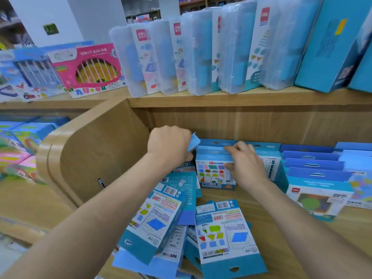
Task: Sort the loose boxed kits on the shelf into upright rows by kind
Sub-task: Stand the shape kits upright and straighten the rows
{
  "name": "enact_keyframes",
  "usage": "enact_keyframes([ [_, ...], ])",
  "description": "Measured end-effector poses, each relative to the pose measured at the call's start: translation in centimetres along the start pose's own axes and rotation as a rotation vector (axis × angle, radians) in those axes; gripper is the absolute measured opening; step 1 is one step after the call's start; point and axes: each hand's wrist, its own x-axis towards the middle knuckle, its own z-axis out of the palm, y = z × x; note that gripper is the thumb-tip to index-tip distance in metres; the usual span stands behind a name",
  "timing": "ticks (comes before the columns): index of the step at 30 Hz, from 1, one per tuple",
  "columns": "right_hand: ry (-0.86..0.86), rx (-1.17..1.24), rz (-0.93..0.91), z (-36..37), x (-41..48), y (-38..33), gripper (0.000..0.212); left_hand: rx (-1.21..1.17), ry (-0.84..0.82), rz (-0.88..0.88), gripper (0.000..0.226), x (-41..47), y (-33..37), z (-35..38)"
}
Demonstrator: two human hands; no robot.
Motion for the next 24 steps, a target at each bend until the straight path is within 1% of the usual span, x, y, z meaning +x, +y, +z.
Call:
enact_keyframes([
  [2, 0.013, -0.053, -0.033, 0.0, 0.6, 0.1, 0.054, -0.010, 0.010, -0.015, 0.035, -0.1, -0.3, -0.2],
  [5, -0.018, -0.086, -0.070, 0.0, 1.6, 0.1, 0.056, -0.011, 0.054, -0.020, 0.037, -0.4, -0.5, -0.5],
  [9, -0.026, -0.110, -0.074, -0.1, 2.1, -0.1, 0.059, -0.035, 0.091, -0.029, 0.043, -0.9, -0.7, -0.7],
  [12, -0.019, -0.126, -0.073, -0.3, 2.0, 0.0, 0.059, -0.038, 0.101, -0.051, 0.043, -1.2, -0.7, -0.9],
  [14, -0.033, -0.103, -0.082, -0.3, 2.2, 0.0, 0.060, -0.046, 0.095, -0.065, 0.042, -1.6, -0.6, -1.1],
  [17, -0.078, 0.008, -0.080, -0.5, 2.4, 0.2, 0.061, -0.073, 0.108, -0.069, 0.042, -2.2, -0.8, -1.8],
  [20, -0.095, 0.017, -0.095, -0.7, 2.5, 0.5, 0.062, -0.096, 0.151, -0.046, 0.043, -2.7, -0.9, -2.3],
  [22, -0.131, 0.025, -0.107, -0.8, 2.7, 0.6, 0.066, -0.099, 0.188, -0.017, 0.044, -3.2, -0.6, -2.7],
  [24, -0.154, 0.076, -0.072, -1.4, 2.7, 0.9, 0.073, -0.101, 0.225, -0.002, 0.045, -3.9, -0.3, -3.2],
])
